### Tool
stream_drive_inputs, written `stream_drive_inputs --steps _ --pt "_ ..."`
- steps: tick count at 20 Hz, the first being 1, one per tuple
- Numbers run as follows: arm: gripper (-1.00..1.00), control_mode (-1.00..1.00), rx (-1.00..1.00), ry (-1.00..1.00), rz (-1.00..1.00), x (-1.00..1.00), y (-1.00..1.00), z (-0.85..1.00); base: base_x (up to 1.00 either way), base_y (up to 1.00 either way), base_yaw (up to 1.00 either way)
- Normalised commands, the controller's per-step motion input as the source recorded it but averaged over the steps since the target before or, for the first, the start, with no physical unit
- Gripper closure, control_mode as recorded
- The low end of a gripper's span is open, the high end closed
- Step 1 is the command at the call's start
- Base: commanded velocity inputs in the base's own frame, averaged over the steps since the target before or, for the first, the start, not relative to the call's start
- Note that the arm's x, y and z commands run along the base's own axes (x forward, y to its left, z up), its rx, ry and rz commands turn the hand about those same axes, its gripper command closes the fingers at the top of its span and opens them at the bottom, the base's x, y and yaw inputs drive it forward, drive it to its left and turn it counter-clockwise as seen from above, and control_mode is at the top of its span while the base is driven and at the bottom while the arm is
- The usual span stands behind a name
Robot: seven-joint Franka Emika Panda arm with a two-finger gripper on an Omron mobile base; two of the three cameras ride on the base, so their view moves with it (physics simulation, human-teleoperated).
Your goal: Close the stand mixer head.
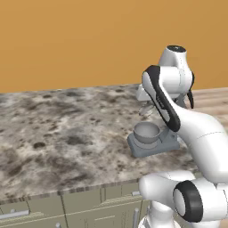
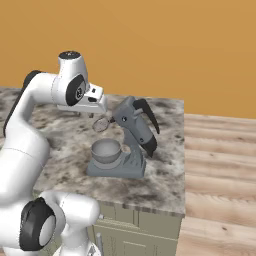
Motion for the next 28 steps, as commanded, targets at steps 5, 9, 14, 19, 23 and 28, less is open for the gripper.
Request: stream_drive_inputs --steps 5,9,14,19,23,28 --pt "-1.00 -1.00 0.00 -0.12 0.02 -0.36 -0.23 0.12 0.00 0.00 0.00" --pt "-1.00 -1.00 0.00 -0.26 0.20 -0.71 -0.71 0.33 0.00 0.00 0.00" --pt "-1.00 -1.00 0.00 -0.30 0.37 -0.54 -0.92 0.22 0.00 0.00 0.00" --pt "-1.00 -1.00 0.00 -0.25 0.46 -0.16 -0.95 0.13 0.00 0.00 0.00" --pt "-1.00 -1.00 0.00 -0.18 0.49 0.00 -0.80 0.14 0.00 0.00 0.00" --pt "-1.00 -1.00 0.00 -0.09 0.44 0.25 -0.67 0.04 0.00 0.00 0.00"
